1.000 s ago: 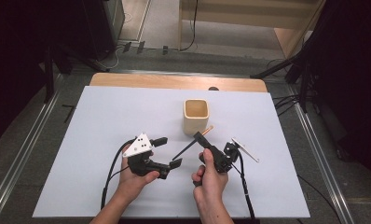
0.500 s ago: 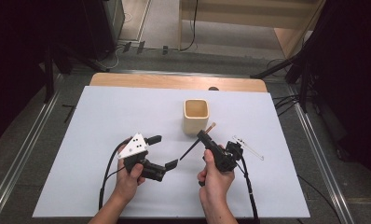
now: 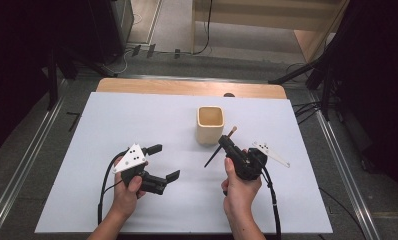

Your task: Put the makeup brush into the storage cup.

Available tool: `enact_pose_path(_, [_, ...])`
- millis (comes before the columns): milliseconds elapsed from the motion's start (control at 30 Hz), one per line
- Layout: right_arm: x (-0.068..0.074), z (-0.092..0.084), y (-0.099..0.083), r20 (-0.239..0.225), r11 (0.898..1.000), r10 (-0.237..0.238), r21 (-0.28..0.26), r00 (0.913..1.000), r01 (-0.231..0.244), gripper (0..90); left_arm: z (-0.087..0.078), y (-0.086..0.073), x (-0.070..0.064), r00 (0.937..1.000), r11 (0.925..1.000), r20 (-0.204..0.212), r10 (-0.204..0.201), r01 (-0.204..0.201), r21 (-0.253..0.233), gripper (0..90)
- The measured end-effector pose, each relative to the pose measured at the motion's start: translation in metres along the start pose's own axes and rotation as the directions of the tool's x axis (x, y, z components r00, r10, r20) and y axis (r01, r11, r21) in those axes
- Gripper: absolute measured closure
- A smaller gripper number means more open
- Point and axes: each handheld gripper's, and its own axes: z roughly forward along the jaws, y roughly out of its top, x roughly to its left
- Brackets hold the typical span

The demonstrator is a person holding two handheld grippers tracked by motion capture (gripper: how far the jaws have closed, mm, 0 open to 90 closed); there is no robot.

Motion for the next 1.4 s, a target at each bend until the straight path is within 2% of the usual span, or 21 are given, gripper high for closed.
enact_pose_path(133, [-0.003, -0.001, 0.005, 0.015, 0.999, -0.042, -0.002, 0.9990, 0.042, 84.7, -0.011, -0.003, 0.006, 0.9997, 0.9999, -0.023, -0.004, 0.004, -0.011, 0.0])
enact_pose_path(533, [-0.011, -0.004, 0.024, 0.044, 0.993, -0.119, -0.015, 0.9920, 0.120, 84.7, -0.036, -0.015, 0.018, 0.9961, 0.9998, -0.086, -0.018, 0.017, -0.010, 0.0])
enact_pose_path(700, [-0.009, -0.003, 0.031, 0.058, 0.984, -0.174, -0.019, 0.9830, 0.175, 84.7, -0.043, -0.017, 0.022, 0.9946, 0.9997, -0.101, -0.022, 0.021, -0.016, 0.0])
enact_pose_path(1133, [-0.007, 0.005, 0.052, 0.083, 0.966, -0.251, -0.037, 0.9643, 0.255, 84.7, -0.057, -0.023, 0.025, 0.9911, 0.9994, -0.131, -0.024, 0.021, -0.026, 0.0])
enact_pose_path(1233, [-0.005, 0.008, 0.058, 0.087, 0.958, -0.279, -0.042, 0.9565, 0.283, 84.7, -0.060, -0.025, 0.026, 0.9901, 0.9993, -0.137, -0.031, 0.027, -0.027, 0.0])
enact_pose_path(1400, [-0.004, 0.013, 0.067, 0.088, 0.953, -0.296, -0.045, 0.9511, 0.301, 84.7, -0.067, -0.027, 0.028, 0.9887, 0.9995, -0.148, -0.024, 0.020, -0.026, 0.0])
